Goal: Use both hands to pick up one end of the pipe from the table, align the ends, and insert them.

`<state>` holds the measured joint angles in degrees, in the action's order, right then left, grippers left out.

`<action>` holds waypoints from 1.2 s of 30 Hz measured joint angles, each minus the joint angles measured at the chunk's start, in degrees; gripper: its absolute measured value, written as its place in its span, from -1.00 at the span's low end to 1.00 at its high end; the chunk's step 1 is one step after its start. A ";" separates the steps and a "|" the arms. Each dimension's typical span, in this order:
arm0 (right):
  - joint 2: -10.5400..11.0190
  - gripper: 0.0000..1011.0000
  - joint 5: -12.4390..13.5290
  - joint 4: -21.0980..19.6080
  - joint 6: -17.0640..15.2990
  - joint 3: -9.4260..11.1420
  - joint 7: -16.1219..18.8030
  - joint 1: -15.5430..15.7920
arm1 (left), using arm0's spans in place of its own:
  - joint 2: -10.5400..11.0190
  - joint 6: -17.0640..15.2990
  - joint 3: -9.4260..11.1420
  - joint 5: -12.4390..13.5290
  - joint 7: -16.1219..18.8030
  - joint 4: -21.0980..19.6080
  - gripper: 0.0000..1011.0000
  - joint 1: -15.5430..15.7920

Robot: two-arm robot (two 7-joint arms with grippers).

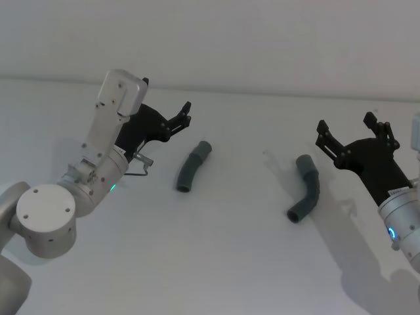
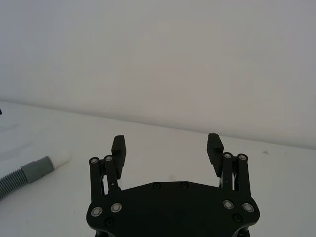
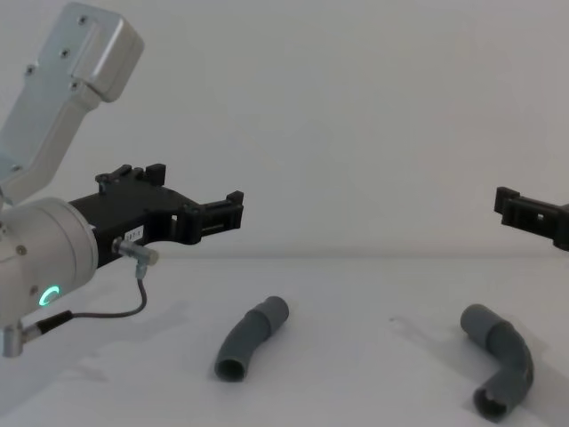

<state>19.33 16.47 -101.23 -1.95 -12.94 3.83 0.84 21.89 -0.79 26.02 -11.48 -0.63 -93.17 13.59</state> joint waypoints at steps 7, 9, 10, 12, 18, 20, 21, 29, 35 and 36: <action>0.00 0.97 0.00 0.00 0.00 0.00 0.00 0.00 | 0.00 0.00 0.00 0.00 0.00 0.00 0.98 0.00; 0.00 0.97 0.00 0.00 0.00 0.00 0.00 0.00 | 0.00 0.00 0.00 0.00 0.00 0.00 0.98 0.00; 0.00 0.97 0.00 0.00 0.00 0.00 0.00 0.00 | 0.00 0.00 0.00 0.00 0.00 0.00 0.98 0.00; 0.00 0.97 0.00 0.00 0.00 0.00 0.00 0.00 | 0.00 0.00 0.00 0.00 0.00 0.00 0.98 0.00; 0.00 0.97 0.00 0.00 0.00 0.00 0.00 0.00 | 0.00 0.00 0.00 0.00 0.00 0.00 0.98 0.00; 0.00 0.97 0.00 0.00 0.00 0.00 0.00 0.00 | 0.00 0.00 0.00 0.00 0.00 0.00 0.98 0.00; 0.00 0.97 0.00 0.00 0.00 0.00 0.00 0.00 | 0.00 0.00 0.00 0.00 0.00 0.00 0.98 0.00; 0.00 0.97 0.00 0.00 0.00 0.00 0.00 0.00 | 0.00 0.00 0.00 0.00 0.00 0.00 0.98 0.00; 0.00 0.97 0.00 0.00 0.00 0.00 0.00 -0.01 | 0.00 0.00 0.00 0.00 0.00 0.00 0.98 0.00; 0.00 0.97 0.00 0.00 0.00 0.00 0.00 0.00 | 0.00 0.00 0.00 0.00 0.00 0.00 0.98 0.00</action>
<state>19.33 16.46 -101.23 -1.95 -12.94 3.83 0.84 21.89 -0.79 26.02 -11.48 -0.63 -93.18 13.59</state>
